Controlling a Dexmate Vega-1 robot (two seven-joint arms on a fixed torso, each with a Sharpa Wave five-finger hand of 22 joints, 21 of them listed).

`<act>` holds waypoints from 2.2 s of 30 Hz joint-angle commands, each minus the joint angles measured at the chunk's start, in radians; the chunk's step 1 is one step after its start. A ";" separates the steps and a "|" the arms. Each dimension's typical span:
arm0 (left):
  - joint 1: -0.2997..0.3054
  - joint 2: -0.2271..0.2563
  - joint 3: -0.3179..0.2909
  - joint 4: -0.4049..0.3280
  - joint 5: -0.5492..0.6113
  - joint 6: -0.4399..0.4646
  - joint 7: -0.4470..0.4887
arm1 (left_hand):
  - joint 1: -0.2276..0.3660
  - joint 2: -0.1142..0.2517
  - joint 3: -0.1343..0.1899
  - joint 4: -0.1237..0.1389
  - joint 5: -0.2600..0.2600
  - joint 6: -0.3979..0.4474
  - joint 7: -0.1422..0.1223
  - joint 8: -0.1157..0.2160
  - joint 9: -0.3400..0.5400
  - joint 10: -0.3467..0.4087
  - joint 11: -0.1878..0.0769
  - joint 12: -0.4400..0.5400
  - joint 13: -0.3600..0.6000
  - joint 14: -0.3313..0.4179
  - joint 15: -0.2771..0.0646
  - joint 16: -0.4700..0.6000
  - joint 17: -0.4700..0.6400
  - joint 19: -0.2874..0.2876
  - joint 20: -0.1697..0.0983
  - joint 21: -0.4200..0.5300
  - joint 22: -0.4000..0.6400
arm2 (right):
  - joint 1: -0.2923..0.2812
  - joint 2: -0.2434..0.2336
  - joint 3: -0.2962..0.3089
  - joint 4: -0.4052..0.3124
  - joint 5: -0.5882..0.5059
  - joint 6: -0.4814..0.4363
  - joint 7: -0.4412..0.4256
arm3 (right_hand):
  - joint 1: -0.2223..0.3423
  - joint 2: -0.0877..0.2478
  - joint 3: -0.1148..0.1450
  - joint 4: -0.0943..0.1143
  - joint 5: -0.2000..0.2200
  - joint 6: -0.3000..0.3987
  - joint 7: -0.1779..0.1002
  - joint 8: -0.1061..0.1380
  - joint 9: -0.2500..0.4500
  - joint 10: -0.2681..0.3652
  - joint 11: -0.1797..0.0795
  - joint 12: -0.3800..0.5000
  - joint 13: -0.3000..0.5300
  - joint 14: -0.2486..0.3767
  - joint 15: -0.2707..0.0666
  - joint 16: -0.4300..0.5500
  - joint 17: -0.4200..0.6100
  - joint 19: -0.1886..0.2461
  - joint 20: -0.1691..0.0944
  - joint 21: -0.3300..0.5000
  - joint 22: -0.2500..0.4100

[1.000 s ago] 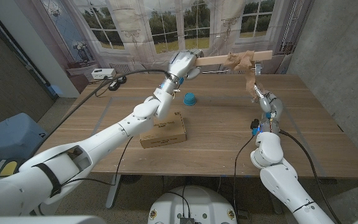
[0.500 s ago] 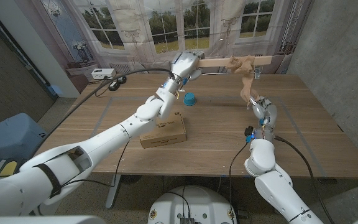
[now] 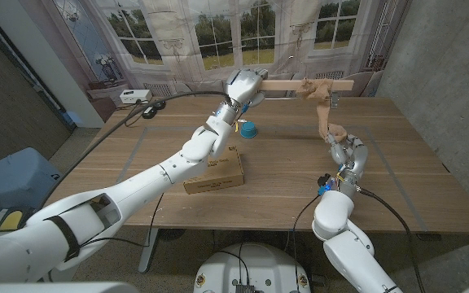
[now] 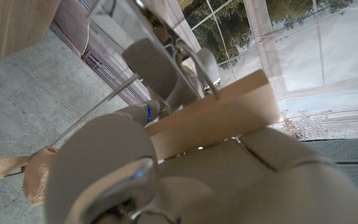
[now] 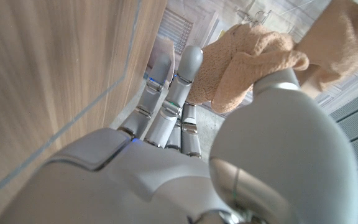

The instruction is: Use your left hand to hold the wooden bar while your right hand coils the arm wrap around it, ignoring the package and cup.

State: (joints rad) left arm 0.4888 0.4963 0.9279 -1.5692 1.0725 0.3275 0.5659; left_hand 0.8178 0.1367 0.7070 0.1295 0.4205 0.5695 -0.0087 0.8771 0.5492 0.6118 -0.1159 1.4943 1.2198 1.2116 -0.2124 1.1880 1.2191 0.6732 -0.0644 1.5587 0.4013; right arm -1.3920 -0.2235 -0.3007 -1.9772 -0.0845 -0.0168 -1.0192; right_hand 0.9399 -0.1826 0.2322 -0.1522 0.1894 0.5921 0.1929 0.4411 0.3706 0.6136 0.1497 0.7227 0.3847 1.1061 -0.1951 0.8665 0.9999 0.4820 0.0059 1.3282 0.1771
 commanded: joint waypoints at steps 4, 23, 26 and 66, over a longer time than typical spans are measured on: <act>0.013 0.010 0.005 -0.030 0.024 0.021 -0.028 | 0.016 0.022 0.002 -0.008 -0.005 0.010 0.001 0.004 0.000 0.004 -0.005 0.003 0.002 0.004 0.001 0.010 0.005 0.013 -0.095 0.007 0.002 | -0.041 0.364 0.089 0.081 -0.635 -0.090 -0.098 | 0.305 0.306 0.014 -0.001 0.005 0.416 -0.119 0.000 0.006 0.477 -0.168 -0.001 0.187 0.003 -0.020 -0.001 -0.003 0.002 -0.004 0.003 -0.001; 0.015 0.028 -0.025 -0.146 -0.061 0.023 -0.341 | 0.054 0.050 0.011 -0.043 -0.045 0.043 0.075 0.006 -0.023 0.046 0.038 0.027 -0.007 0.097 0.002 0.031 -0.028 0.111 -0.116 0.018 0.016 | -0.032 0.595 0.221 0.170 -0.977 0.187 -0.098 | 0.301 0.307 0.019 0.000 0.002 0.421 -0.127 -0.005 0.004 0.476 -0.173 -0.006 0.188 0.002 -0.021 -0.010 -0.008 -0.001 -0.011 -0.002 -0.002; 0.013 0.023 -0.032 -0.154 -0.083 0.023 -0.384 | 0.064 0.046 0.013 -0.056 -0.057 0.057 0.094 -0.005 -0.039 0.054 0.043 0.019 -0.018 0.119 0.003 0.021 -0.052 0.132 -0.119 0.016 0.019 | -0.030 0.576 0.207 0.165 -0.966 0.177 -0.098 | 0.300 0.306 0.019 0.000 0.002 0.421 -0.126 -0.005 0.005 0.476 -0.173 -0.006 0.188 0.002 -0.022 -0.013 -0.011 0.000 -0.011 -0.002 -0.002; -0.063 0.058 0.013 -0.164 -0.009 -0.103 -0.587 | 0.050 -0.002 0.013 -0.068 -0.147 0.157 0.051 -0.129 -0.139 0.138 0.013 -0.179 -0.250 0.088 0.008 0.009 -0.029 0.095 -0.116 -0.002 0.037 | 0.062 0.179 0.047 -0.102 -0.713 0.004 -0.017 | 0.290 0.302 0.033 0.000 -0.001 0.421 -0.136 -0.011 0.009 0.475 -0.180 -0.013 0.192 0.005 -0.021 -0.026 0.000 0.002 -0.015 -0.010 -0.002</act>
State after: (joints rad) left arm 0.4105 0.5329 0.9470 -1.7365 1.0408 0.2980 -0.1111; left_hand 0.8763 0.1493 0.7221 0.0562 0.2694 0.6561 0.0088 0.7545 0.4053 0.7418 -0.0972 1.3223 0.9749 1.3147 -0.2048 1.2044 1.1876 0.7794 -0.0861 1.5567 0.4356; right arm -1.3670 0.1605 -0.1726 -1.9550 -0.9981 0.1225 -1.1030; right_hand 0.9393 -0.1820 0.2323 -0.1523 0.1852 0.6187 0.1912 0.4251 0.3781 0.6314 0.1497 0.7075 0.3848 1.1112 -0.1969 0.8429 0.9936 0.4841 -0.0037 1.3201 0.1723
